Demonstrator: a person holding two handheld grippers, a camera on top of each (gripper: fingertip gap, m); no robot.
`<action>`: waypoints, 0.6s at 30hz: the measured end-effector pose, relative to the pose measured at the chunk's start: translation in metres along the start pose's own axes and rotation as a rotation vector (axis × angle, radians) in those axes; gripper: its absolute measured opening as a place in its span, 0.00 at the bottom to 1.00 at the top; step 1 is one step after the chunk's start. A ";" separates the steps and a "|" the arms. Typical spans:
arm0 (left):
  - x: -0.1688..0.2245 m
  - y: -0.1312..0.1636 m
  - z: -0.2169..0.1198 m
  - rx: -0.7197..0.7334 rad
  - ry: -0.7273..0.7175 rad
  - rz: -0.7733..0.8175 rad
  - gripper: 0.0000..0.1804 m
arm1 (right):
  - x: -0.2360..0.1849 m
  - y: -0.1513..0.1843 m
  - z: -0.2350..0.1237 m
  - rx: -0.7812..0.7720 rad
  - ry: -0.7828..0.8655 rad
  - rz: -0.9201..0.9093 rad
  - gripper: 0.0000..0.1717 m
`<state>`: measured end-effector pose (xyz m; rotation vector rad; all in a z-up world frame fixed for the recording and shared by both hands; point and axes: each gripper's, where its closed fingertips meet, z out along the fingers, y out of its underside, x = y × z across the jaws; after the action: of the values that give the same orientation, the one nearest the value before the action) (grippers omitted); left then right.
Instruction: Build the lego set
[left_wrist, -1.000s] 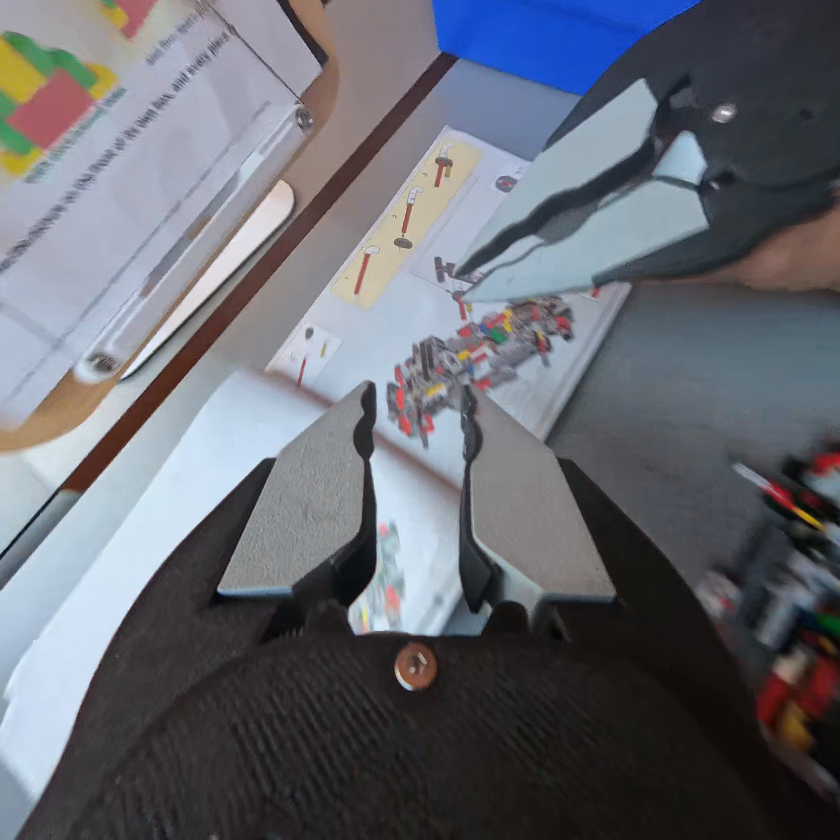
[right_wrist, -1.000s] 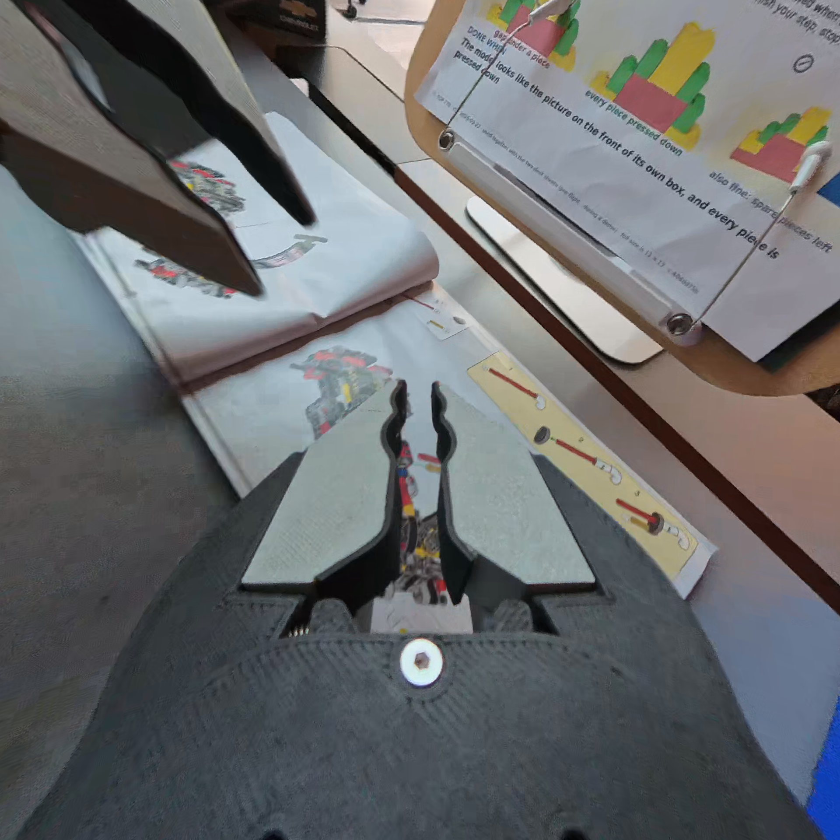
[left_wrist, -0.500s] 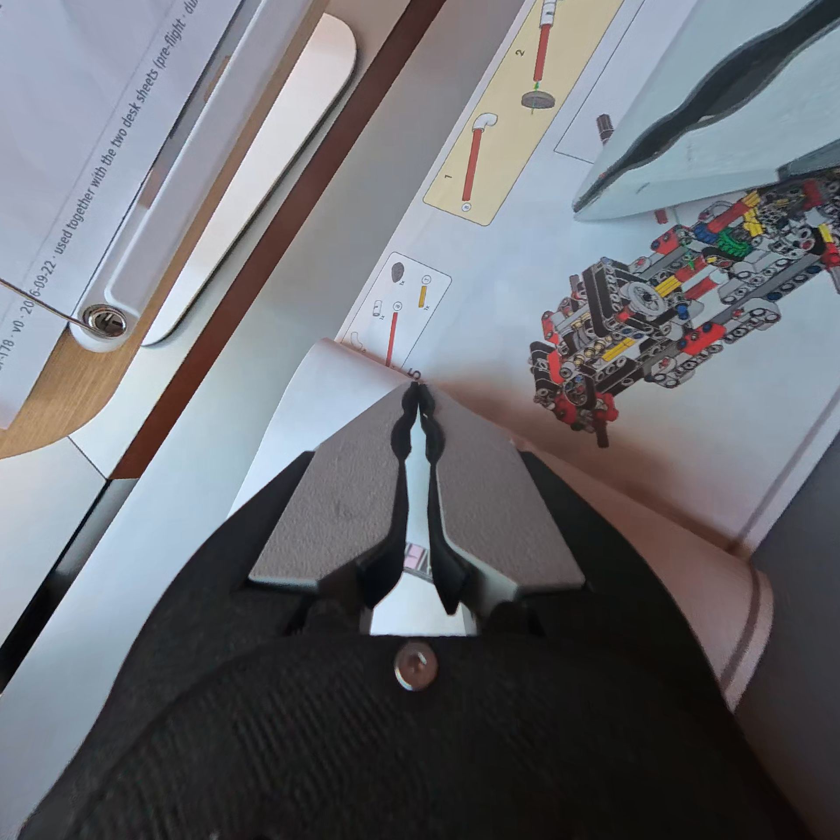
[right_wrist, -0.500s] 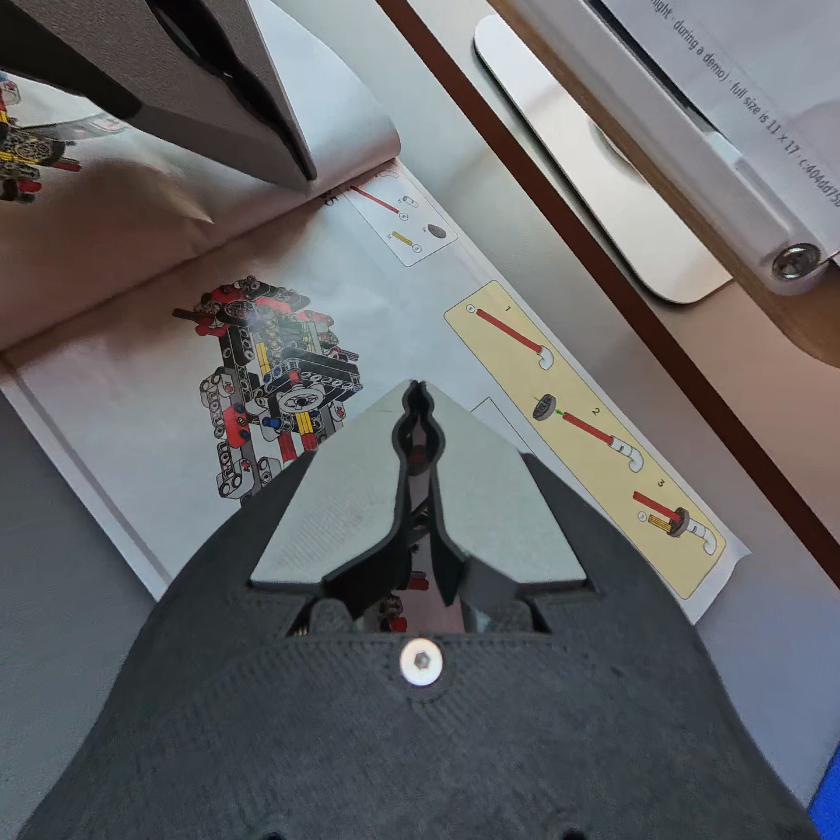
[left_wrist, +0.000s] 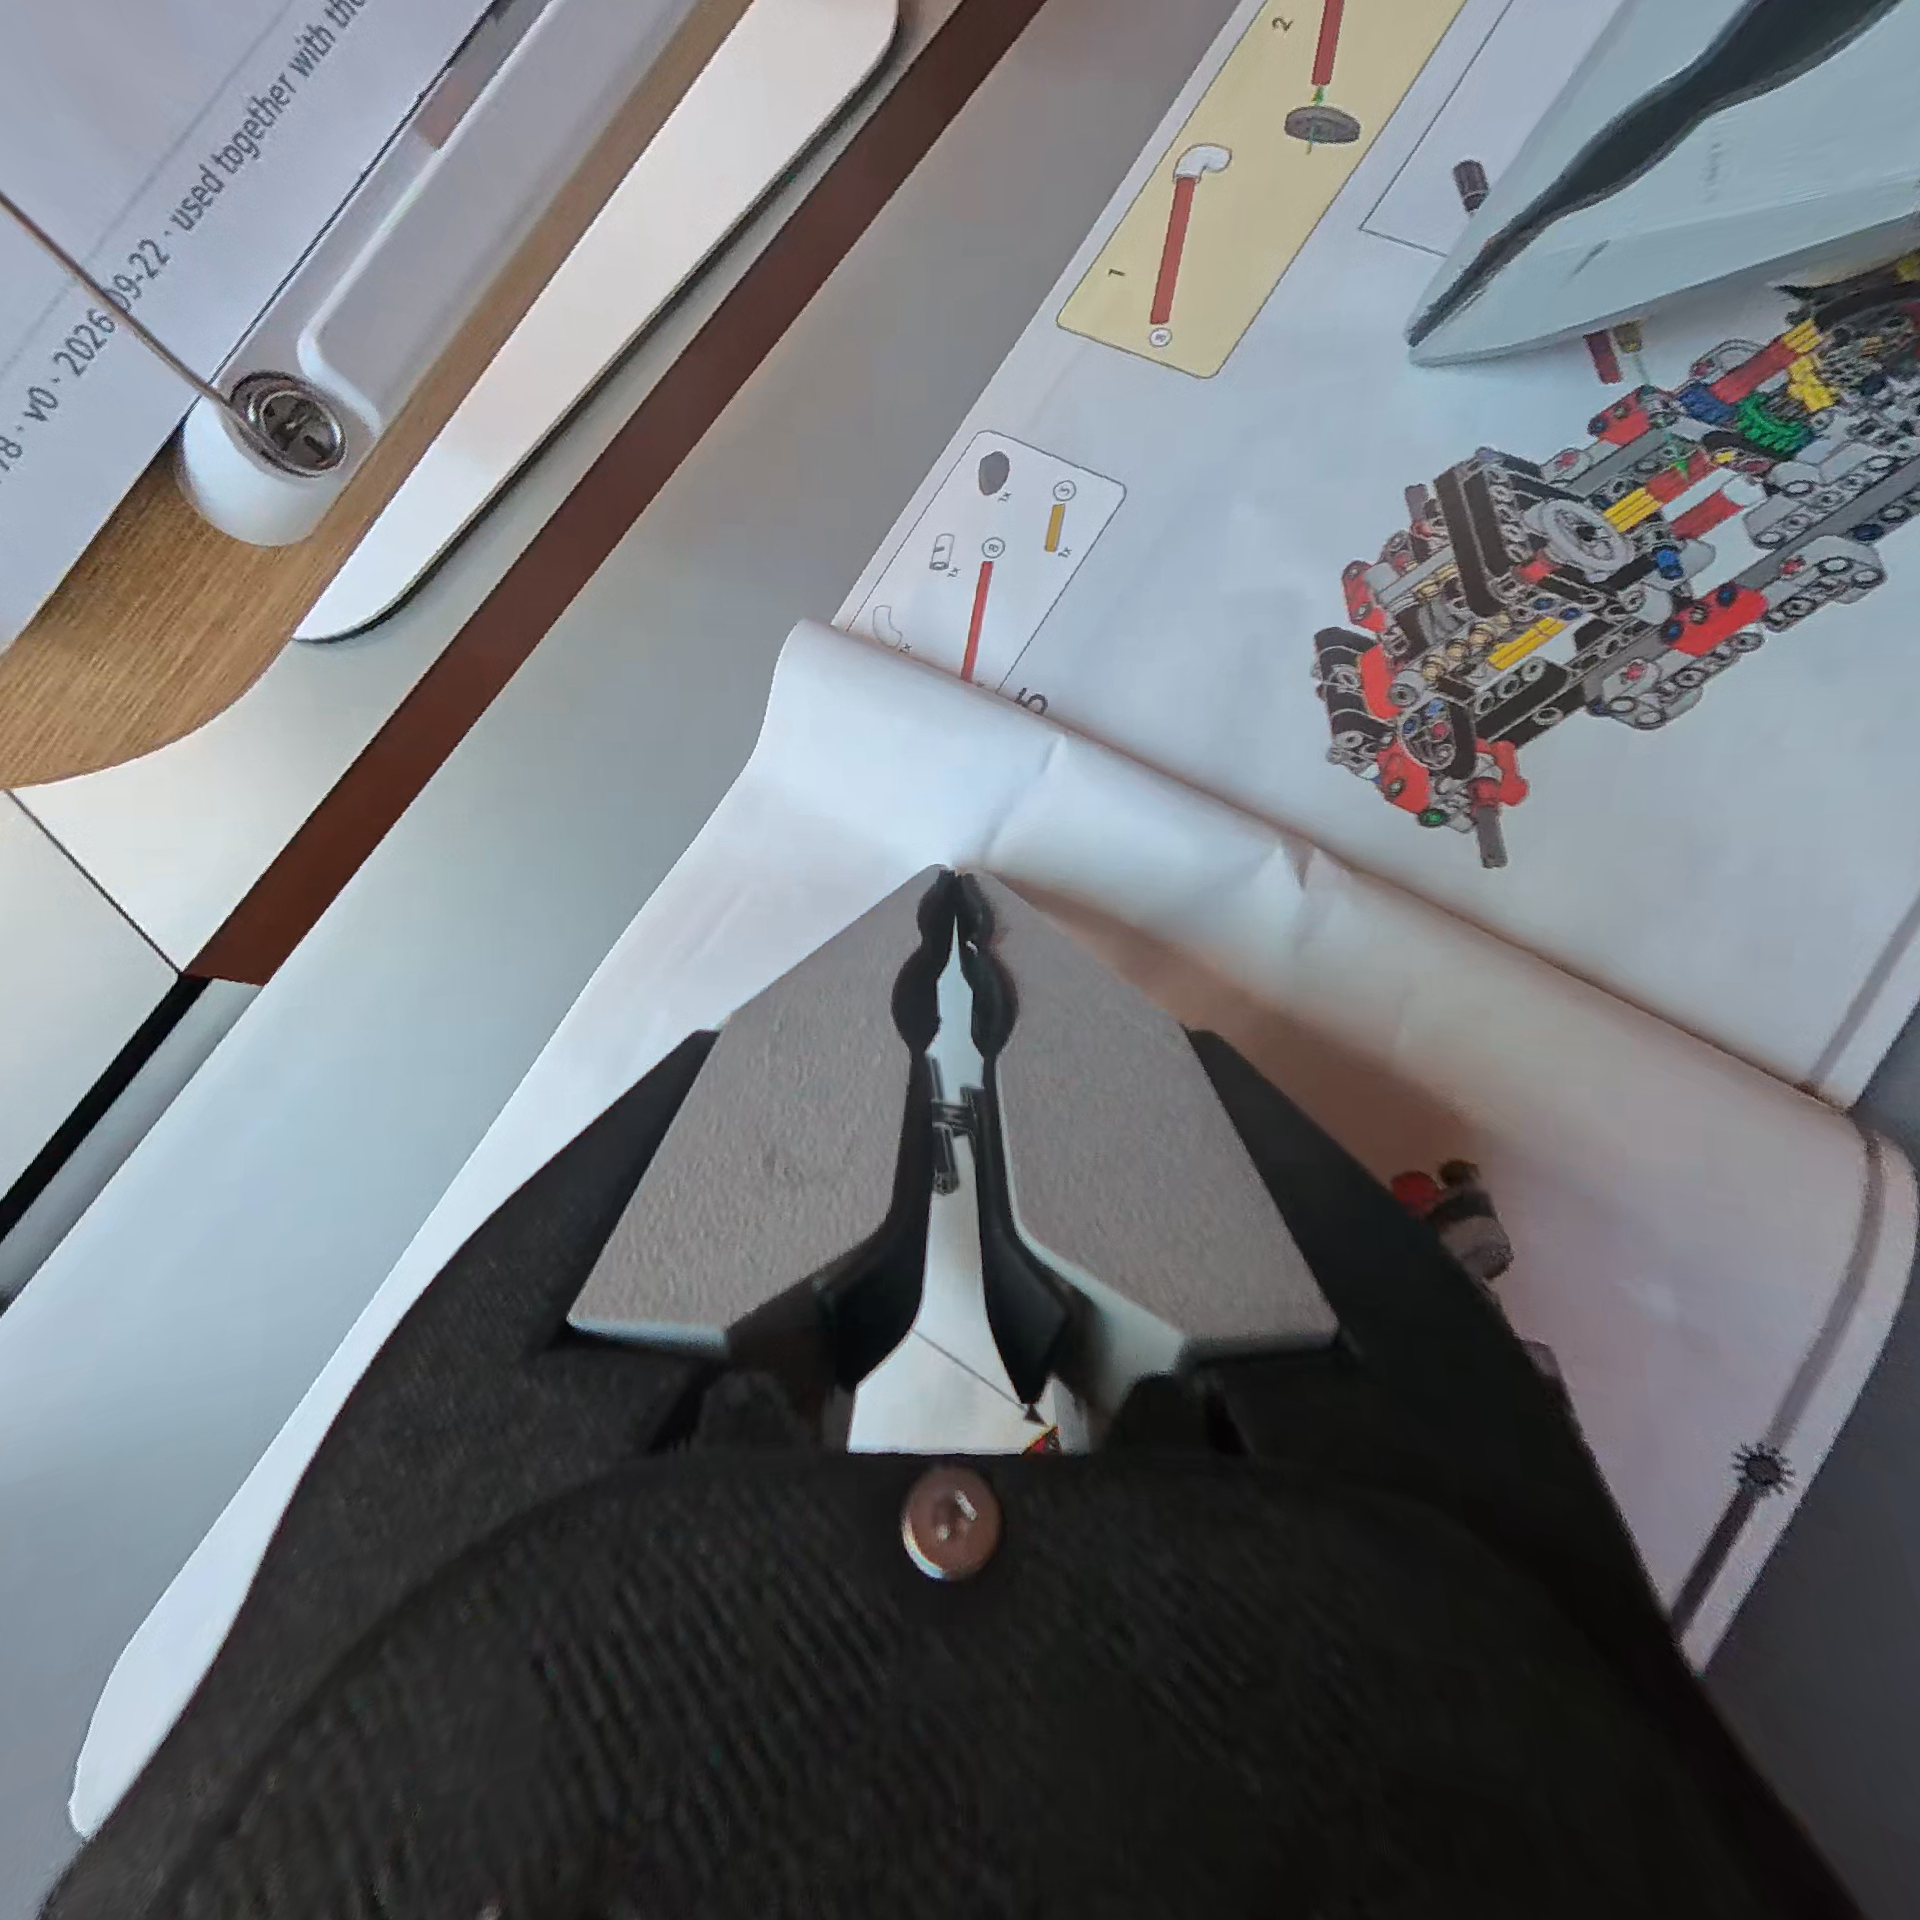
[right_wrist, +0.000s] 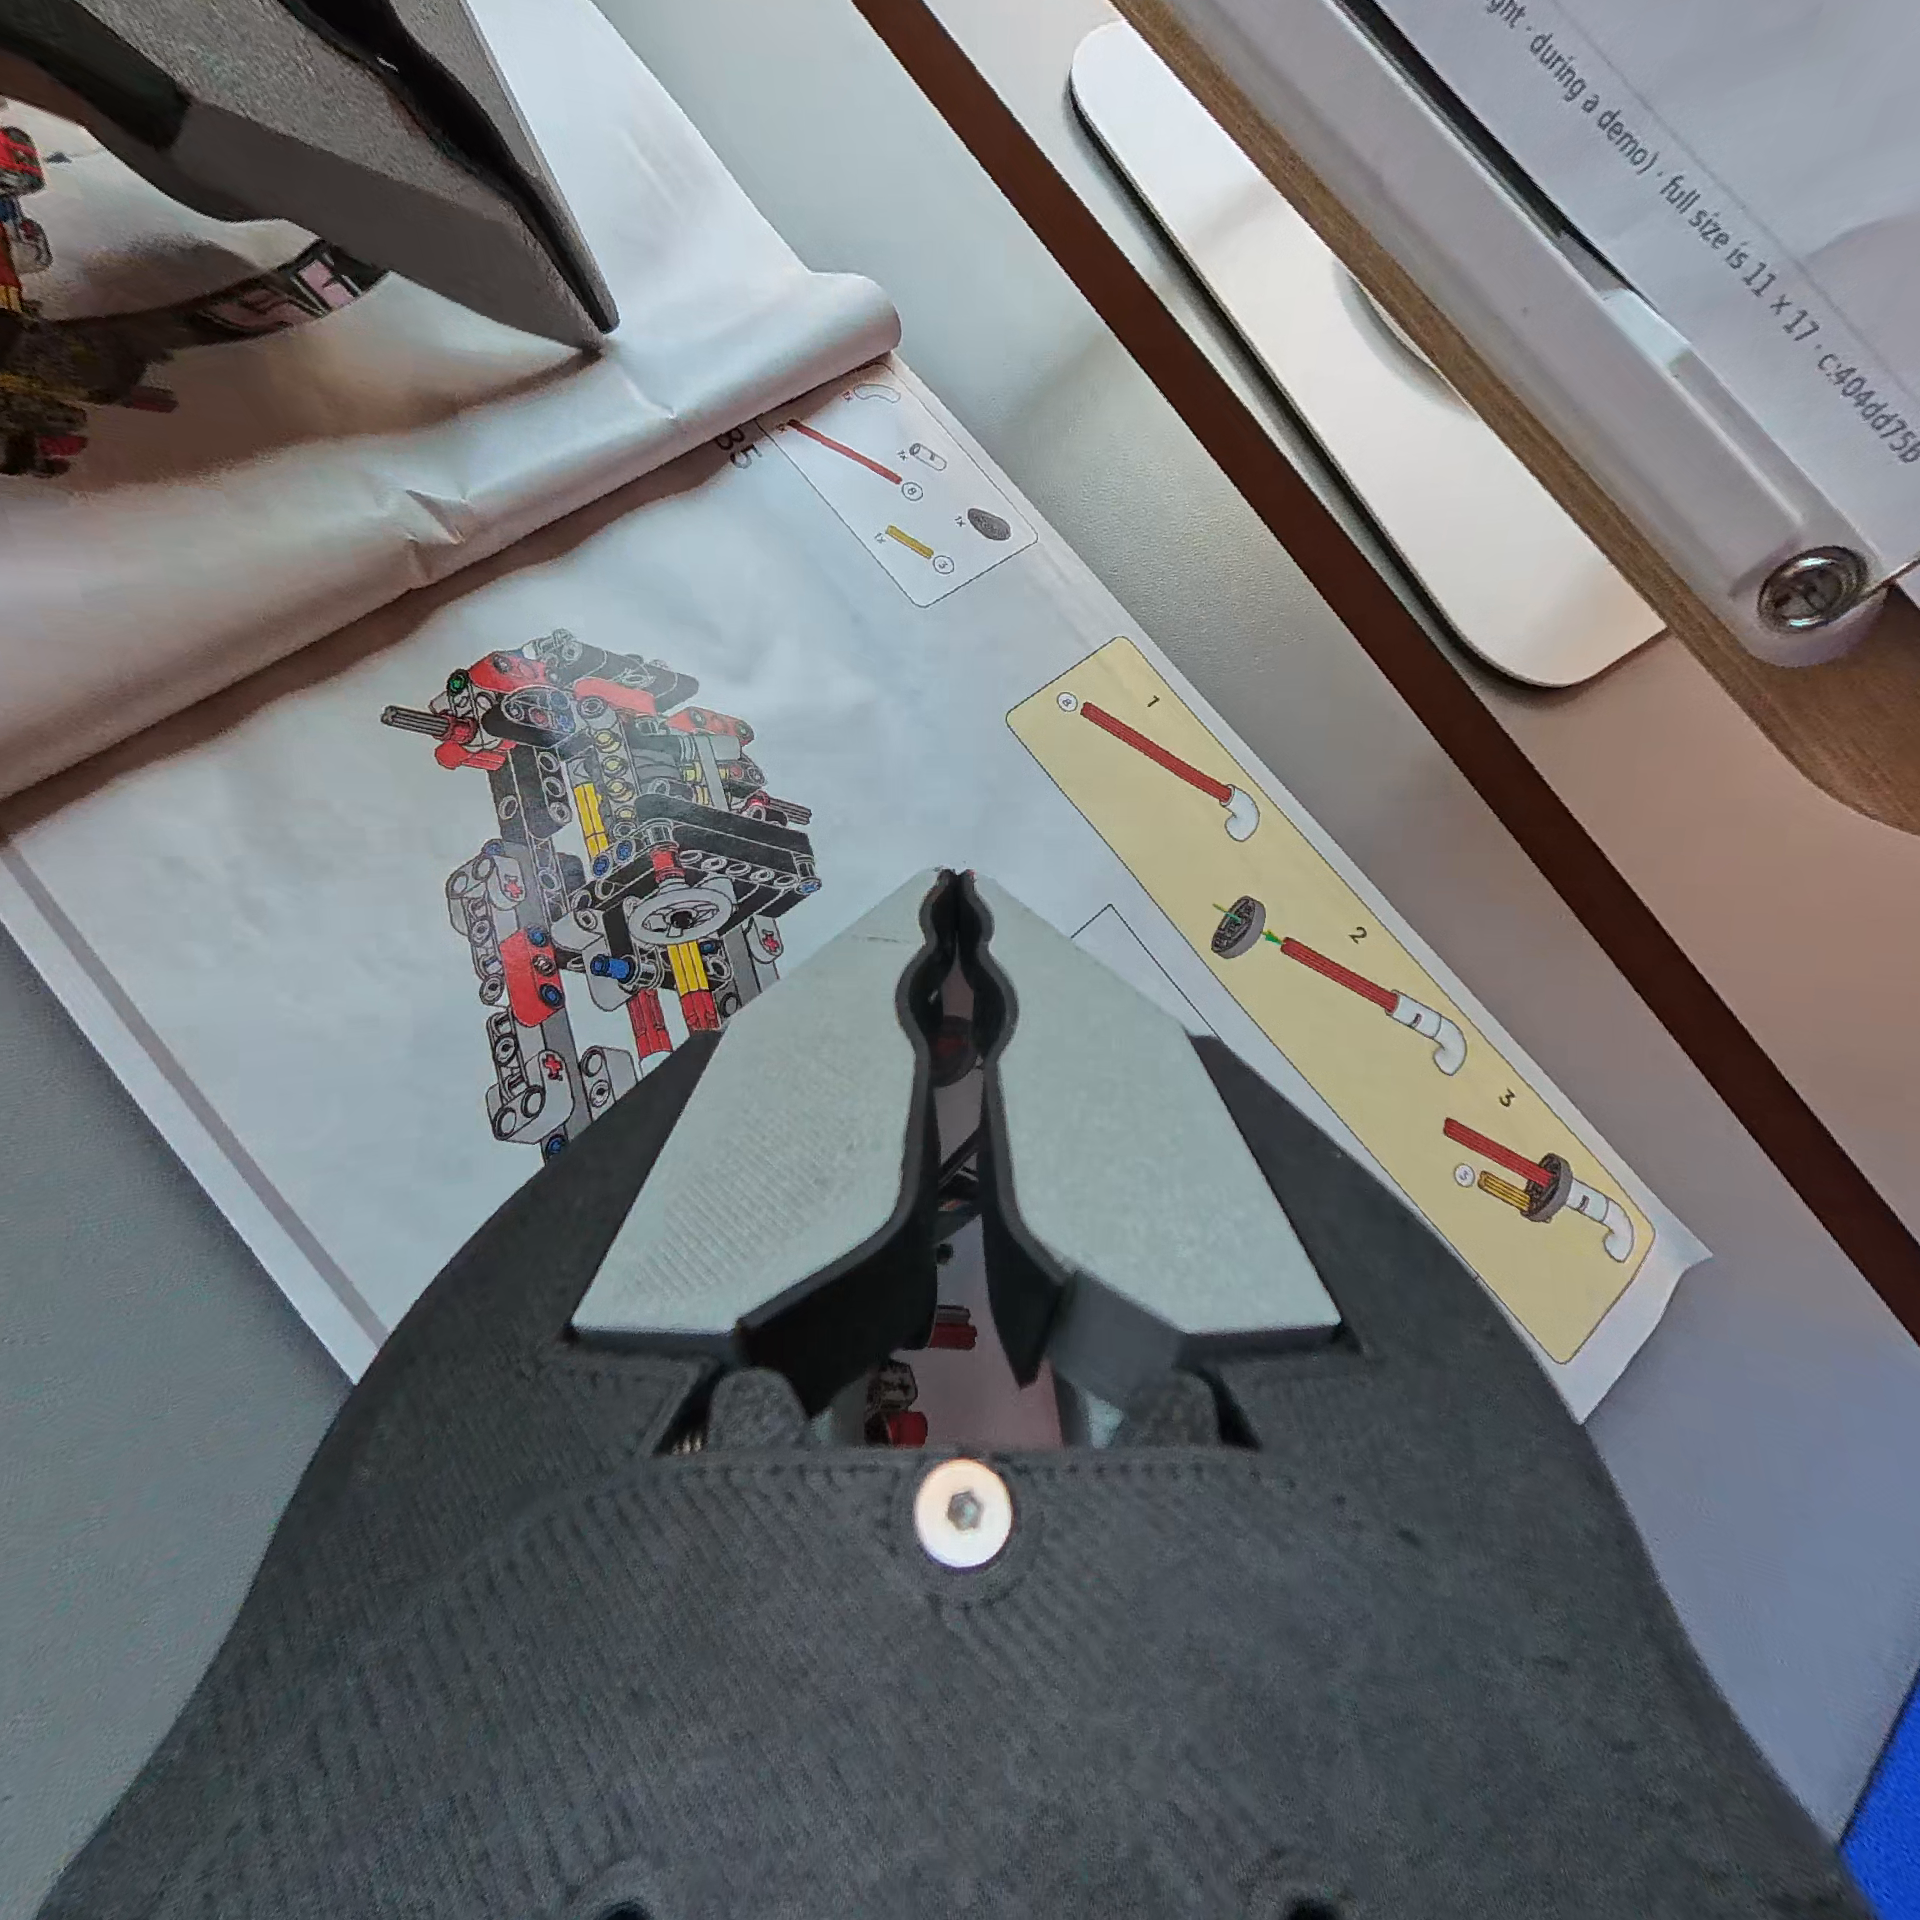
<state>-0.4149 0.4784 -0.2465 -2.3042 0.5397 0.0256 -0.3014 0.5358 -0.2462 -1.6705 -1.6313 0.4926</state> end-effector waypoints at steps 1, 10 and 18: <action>-0.002 0.001 0.000 -0.001 0.000 -0.002 0.00 | 0.000 0.000 0.000 0.000 0.000 0.000 0.00; -0.006 0.004 -0.001 -0.010 0.023 -0.023 0.00 | 0.000 0.000 0.000 0.002 -0.014 0.015 0.00; -0.010 0.002 -0.004 -0.018 -0.004 -0.147 0.00 | 0.000 -0.001 0.000 0.008 -0.027 0.026 0.00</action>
<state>-0.4255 0.4787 -0.2429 -2.3547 0.3679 -0.0366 -0.3017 0.5357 -0.2453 -1.6881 -1.6266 0.5363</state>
